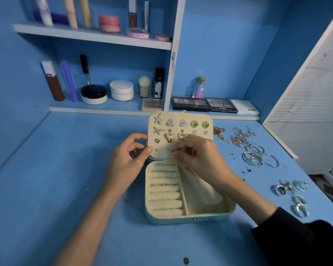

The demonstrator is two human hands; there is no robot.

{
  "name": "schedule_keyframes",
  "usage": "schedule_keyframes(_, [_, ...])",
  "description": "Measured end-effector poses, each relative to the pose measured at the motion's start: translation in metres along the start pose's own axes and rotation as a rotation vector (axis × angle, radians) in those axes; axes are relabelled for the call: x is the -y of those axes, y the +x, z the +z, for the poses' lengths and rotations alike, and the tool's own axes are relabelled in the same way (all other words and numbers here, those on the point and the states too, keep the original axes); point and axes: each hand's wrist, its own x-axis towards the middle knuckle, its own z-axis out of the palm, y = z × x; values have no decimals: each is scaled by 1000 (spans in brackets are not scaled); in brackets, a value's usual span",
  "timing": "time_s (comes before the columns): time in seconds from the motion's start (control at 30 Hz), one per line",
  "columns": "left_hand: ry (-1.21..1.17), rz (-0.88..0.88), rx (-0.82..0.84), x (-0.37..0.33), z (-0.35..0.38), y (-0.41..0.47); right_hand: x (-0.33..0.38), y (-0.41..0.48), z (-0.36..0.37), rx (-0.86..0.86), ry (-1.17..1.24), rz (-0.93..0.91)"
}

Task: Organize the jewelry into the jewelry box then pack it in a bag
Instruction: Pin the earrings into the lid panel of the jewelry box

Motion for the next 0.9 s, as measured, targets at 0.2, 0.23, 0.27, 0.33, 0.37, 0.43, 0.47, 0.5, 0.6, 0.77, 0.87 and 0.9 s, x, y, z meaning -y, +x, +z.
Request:
schedule_keyframes(0.2, [10,-2,1,1,-1,0,1,2,3,-4,-23,19])
schedule_keyframes(0.23, [13,-2,3,1,-1,0,1,2,4,-10,-42,23])
schedule_keyframes(0.27, [16,-1,5,1,-1,0,2,3,5,-16,-69,24])
schedule_keyframes(0.33, [20,2,5,1,-1,0,5,4,7,-23,-126,27])
schedule_keyframes(0.37, [22,3,5,2,-1,0,6,4,7,-25,-145,30])
schedule_keyframes(0.43, [24,1,4,2,-1,1,6,4,7,-25,-155,31])
schedule_keyframes(0.47, [25,0,3,3,-1,1,6,4,7,-25,-150,25])
schedule_keyframes(0.5, [27,3,2,3,-1,1,5,3,5,-27,-142,17])
schedule_keyframes(0.6, [27,4,3,4,-1,1,0,0,-5,-50,-120,-1])
schedule_keyframes(0.77, [17,1,0,5,-1,2,-18,-7,-41,-106,-160,42])
schedule_keyframes(0.87, [9,4,0,6,-1,2,-40,-7,-66,-55,-240,140])
schedule_keyframes(0.9, [6,5,0,6,-1,2,-48,-7,-73,-21,-265,185])
